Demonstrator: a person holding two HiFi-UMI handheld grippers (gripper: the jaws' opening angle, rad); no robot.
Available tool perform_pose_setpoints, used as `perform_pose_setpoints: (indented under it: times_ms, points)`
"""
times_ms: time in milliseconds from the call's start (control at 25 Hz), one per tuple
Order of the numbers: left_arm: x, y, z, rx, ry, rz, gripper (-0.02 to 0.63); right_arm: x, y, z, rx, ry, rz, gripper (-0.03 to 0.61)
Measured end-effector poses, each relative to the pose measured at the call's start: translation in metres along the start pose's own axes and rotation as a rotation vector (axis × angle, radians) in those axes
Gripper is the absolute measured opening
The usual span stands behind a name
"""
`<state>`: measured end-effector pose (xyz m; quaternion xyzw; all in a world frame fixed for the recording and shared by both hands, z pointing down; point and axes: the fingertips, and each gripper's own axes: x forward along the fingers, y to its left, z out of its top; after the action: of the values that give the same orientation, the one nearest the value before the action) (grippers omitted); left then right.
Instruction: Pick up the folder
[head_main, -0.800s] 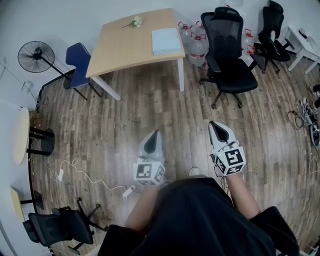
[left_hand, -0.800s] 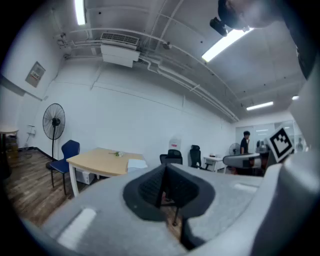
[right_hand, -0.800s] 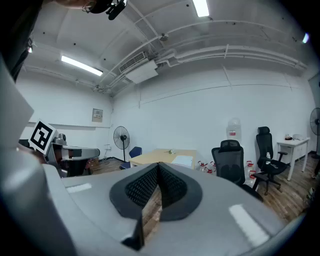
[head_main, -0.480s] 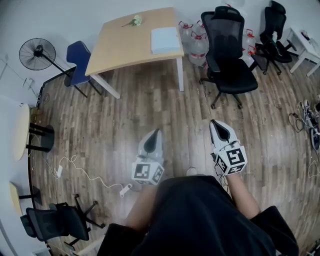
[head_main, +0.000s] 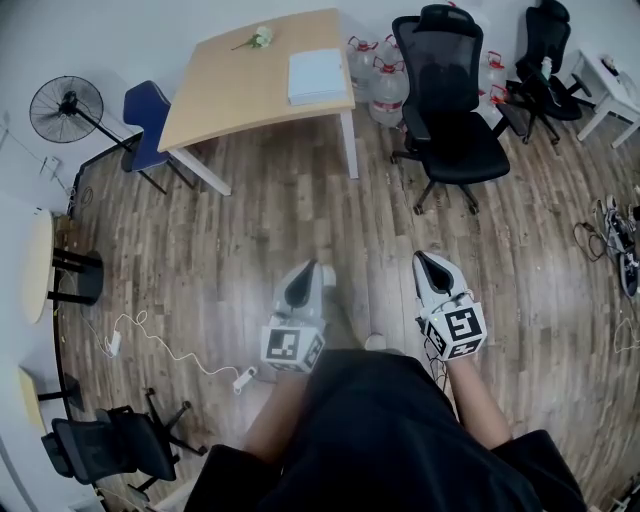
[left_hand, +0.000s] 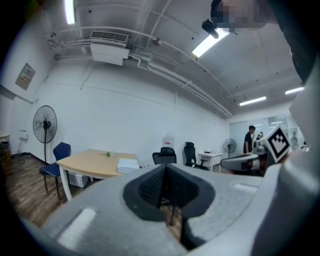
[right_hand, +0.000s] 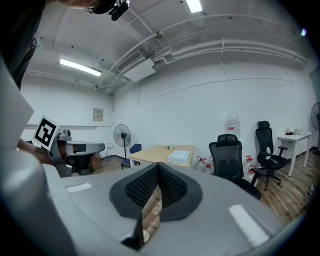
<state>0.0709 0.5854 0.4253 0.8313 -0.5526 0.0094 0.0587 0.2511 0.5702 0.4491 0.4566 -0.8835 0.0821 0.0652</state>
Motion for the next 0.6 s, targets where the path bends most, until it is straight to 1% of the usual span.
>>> perform_pose_setpoints:
  times_ms: [120,280,360,480,600]
  points:
    - [0.021,0.008,-0.004,-0.011,0.007,-0.008,0.003,0.011,-0.015,-0.009,0.015,0.022,-0.043,0.0]
    - [0.057,0.03,-0.008,-0.028,0.01,-0.02,0.003,0.04,-0.026,-0.011,0.0,0.042,-0.04,0.0]
    - [0.083,0.038,-0.011,-0.042,0.016,-0.032,0.003,0.057,-0.042,-0.009,-0.013,0.045,-0.05,0.0]
    - [0.118,0.058,-0.006,-0.058,0.018,-0.043,0.003,0.089,-0.069,0.0,0.008,0.053,-0.076,0.0]
    - [0.145,0.1,0.007,-0.057,0.007,-0.024,0.003,0.14,-0.083,0.023,-0.017,0.053,-0.078,0.0]
